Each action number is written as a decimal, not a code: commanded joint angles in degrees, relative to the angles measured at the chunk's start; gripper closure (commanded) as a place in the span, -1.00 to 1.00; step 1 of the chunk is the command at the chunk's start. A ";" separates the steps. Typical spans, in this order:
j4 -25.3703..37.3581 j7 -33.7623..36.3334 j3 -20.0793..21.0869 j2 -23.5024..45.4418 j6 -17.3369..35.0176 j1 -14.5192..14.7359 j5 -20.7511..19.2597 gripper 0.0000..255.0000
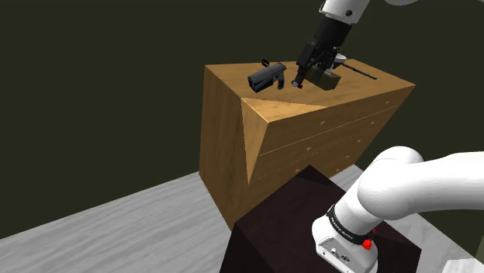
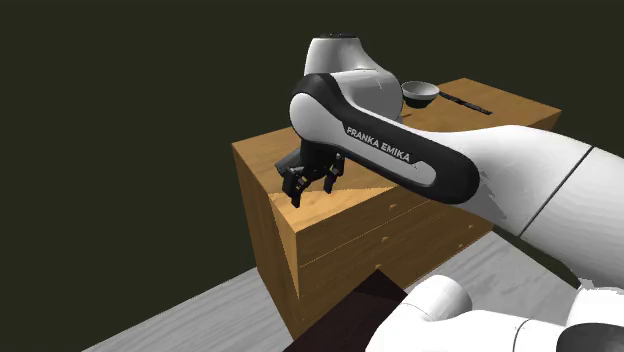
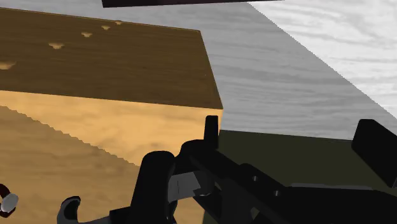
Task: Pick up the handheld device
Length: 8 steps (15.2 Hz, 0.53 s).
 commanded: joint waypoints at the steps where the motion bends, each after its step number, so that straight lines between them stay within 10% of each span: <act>1: 0.00 0.00 0.00 0.00 0.00 0.00 0.00 -1.00; 8: 5.29 -21.78 -7.84 10.94 1.86 2.59 -9.65 -1.00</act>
